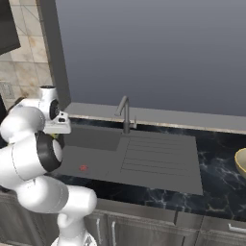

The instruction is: Remove the lemon wedge and potato from the sink. Then move the bowl and cup from the counter to the sink for washing.

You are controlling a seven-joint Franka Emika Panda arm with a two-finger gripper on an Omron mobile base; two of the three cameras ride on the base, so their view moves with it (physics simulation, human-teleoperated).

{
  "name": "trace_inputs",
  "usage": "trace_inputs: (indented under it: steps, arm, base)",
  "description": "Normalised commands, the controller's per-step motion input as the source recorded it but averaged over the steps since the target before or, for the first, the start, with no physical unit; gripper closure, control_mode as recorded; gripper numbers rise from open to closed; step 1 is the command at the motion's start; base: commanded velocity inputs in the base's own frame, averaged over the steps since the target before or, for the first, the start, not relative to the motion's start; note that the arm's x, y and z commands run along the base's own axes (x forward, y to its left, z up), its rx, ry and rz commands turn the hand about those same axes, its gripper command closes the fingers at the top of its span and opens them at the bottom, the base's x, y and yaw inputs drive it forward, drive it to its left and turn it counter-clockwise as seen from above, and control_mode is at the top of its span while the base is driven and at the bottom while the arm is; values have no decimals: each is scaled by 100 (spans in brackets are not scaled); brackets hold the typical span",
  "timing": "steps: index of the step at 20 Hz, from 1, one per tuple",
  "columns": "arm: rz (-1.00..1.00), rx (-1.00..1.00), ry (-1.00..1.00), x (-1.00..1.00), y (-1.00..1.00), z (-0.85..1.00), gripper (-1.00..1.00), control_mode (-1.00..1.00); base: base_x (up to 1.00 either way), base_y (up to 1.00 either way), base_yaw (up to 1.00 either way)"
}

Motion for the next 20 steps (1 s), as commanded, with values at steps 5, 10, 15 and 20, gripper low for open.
trace_inputs:
  steps: [5, 10, 15, 20]
  arm:
    - [1, 4, -2, -23, 18, 9, 100, -100]
    - [0, 2, -5, -26, 22, 2, 100, -100]
    - [0, 0, -5, -19, 26, 0, 100, -100]
    - [0, 1, -3, -16, 27, 0, 100, -100]
  base:
    - [0, 0, 0]
    - [0, 0, 0]
    - [0, 0, 0]
    - [0, 0, 0]
